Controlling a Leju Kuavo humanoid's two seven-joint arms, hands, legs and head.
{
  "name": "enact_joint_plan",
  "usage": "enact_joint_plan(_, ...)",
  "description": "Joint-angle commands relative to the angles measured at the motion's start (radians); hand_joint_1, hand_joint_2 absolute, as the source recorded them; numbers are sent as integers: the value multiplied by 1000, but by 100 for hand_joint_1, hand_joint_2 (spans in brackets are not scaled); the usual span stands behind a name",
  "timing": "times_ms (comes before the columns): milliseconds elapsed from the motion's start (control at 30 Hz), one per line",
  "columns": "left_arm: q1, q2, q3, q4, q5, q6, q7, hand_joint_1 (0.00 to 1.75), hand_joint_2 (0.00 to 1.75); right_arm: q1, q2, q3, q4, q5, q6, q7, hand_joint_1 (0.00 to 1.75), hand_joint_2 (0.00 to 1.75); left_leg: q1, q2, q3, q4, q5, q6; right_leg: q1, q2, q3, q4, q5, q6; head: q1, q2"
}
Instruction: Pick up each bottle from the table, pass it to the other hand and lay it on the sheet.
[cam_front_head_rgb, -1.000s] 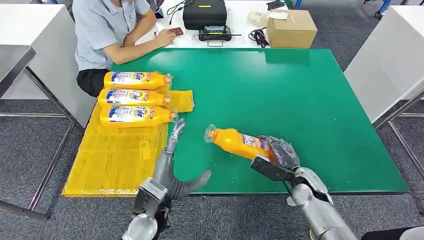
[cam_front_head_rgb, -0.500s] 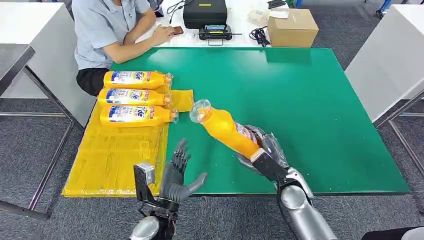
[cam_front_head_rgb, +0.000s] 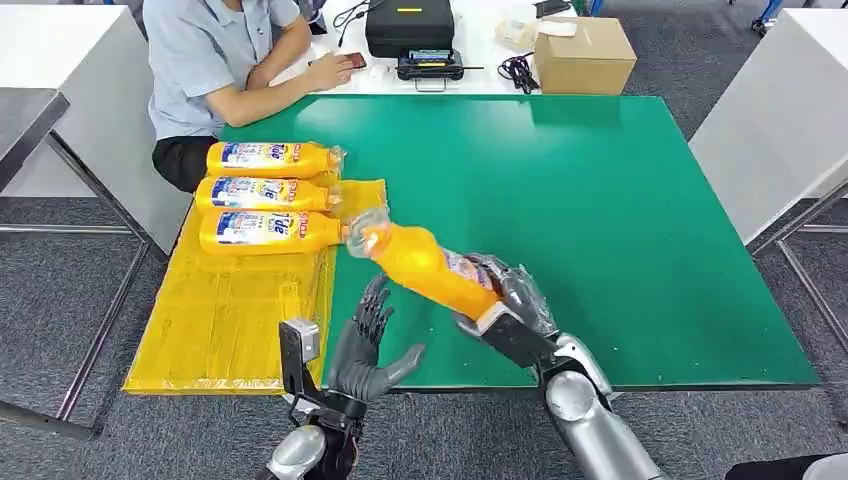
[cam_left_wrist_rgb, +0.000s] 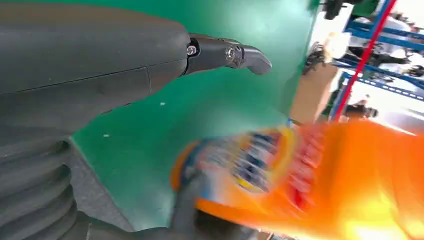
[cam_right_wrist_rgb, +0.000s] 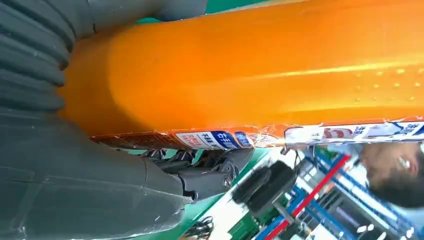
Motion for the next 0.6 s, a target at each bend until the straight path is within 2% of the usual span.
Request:
enact_joint_plan(33,-64,15,-7,19,8,13,1,0,175,-64,-19,132,94,65,-35,2,168,175,1,1,2,0,-1,-1,1,1,2,-1,0,-2,0,0)
enact_joint_plan(167,-67,11,13,6,13,14,-10,0,175,-56,-27,171,74,116,-67,24,161,175,1,1,3,0,-1,-2,1,1,3,0,-1,-2,0,0)
enact_joint_plan(567,-73,4,16,-7,63,-44,6,0,175,-84,-14,202,95,98,-56,19,161,175,2,2,3,1,-2,-2,2,2,3,0,-1,-3,0,0)
enact_joint_plan(600,-74,0,24,0,78,-48,10,59,175,-88,-10,202,97,90,-53,17,155,175,1,2,2,0,-1,-2,1,1,2,0,0,-2,0,0)
